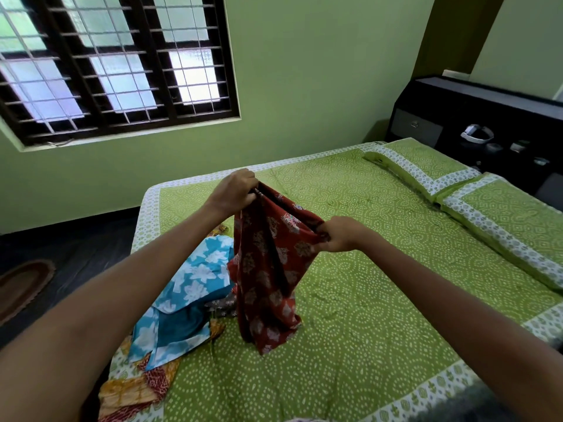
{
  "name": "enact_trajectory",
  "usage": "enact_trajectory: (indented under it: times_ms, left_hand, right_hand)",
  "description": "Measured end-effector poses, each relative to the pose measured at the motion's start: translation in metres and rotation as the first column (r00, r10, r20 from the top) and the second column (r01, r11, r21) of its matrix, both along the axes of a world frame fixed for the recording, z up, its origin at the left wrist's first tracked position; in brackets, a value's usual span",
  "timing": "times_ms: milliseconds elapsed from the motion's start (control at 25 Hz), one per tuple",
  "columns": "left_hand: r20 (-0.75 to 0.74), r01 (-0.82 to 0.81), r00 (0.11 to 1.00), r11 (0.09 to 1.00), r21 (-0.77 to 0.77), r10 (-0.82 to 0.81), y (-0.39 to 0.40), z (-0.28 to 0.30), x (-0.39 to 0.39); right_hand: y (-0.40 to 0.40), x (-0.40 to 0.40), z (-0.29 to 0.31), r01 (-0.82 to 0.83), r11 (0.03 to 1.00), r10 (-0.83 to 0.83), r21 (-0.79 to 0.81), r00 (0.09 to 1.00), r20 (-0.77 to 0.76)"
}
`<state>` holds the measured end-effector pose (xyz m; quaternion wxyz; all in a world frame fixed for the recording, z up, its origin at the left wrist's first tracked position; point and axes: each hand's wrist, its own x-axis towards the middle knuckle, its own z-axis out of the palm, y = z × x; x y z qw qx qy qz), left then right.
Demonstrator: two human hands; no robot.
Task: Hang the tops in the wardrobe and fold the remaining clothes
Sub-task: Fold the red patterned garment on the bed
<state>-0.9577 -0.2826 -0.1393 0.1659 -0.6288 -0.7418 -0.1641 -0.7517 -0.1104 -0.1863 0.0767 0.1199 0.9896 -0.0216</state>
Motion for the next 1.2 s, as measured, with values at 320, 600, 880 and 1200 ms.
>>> enact_trajectory:
  times_ms: [320,600,880,1200]
  left_hand:
    - [-0.097,0.049,0.994,0.999,0.012,-0.048,-0.007,-0.005,-0.002]
    - [-0.082,0.062,0.994,0.997,-0.055,-0.066,-0.003,-0.018,0.000]
    - [0.044,-0.089,0.995,0.990,-0.109,0.094,-0.026,-0.028,-0.025]
    - [0.096,-0.055,0.995,0.947,0.316,0.026,0.009,0.038,-0.022]
  right_hand:
    - [0.017,-0.009,0.028,0.210,0.978,-0.206,0.000,0.961,-0.185]
    - [-0.010,-0.018,0.014,-0.100,0.967,0.027,0.236,0.956,0.294]
    - [0.033,0.000,0.050,0.006,0.943,-0.065,-0.332,0.984,-0.166]
    - [0.059,-0.002,0.113,0.117,0.982,-0.178,-0.148,0.837,-0.517]
